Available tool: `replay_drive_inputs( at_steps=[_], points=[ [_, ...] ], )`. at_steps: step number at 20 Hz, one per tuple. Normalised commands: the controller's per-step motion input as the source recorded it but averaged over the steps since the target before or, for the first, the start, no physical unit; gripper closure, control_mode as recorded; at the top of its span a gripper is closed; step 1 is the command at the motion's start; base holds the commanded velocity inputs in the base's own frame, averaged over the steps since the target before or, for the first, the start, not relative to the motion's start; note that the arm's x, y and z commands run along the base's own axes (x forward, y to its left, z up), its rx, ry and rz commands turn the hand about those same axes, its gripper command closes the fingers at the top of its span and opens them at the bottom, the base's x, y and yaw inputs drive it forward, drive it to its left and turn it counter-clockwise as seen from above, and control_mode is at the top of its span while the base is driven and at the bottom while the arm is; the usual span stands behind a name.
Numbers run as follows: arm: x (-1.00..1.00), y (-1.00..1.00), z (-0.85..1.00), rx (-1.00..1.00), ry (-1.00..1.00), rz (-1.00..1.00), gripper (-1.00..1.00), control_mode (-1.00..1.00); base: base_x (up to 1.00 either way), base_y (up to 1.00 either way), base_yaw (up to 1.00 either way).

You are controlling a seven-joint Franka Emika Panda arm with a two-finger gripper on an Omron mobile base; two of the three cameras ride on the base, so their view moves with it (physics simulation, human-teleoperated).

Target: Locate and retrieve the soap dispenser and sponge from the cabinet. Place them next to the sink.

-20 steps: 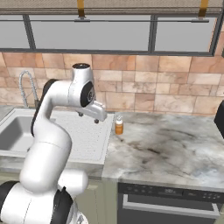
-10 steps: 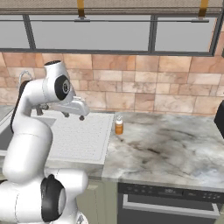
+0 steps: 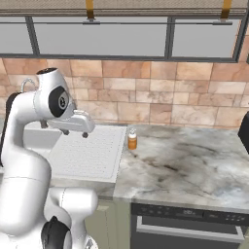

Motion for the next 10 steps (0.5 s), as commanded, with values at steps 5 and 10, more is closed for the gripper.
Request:
replay_drive_inputs(
  at_steps=[5, 10],
  points=[
    [-0.59, 0.02, 0.39, 0.01, -0.04, 0.07, -1.00, -1.00, 0.00, 0.00, 0.00],
    [-0.08, 0.01, 0.06, 0.01, 0.00, 0.00, -1.00, -1.00, 0.00, 0.00, 0.00]
  ],
)
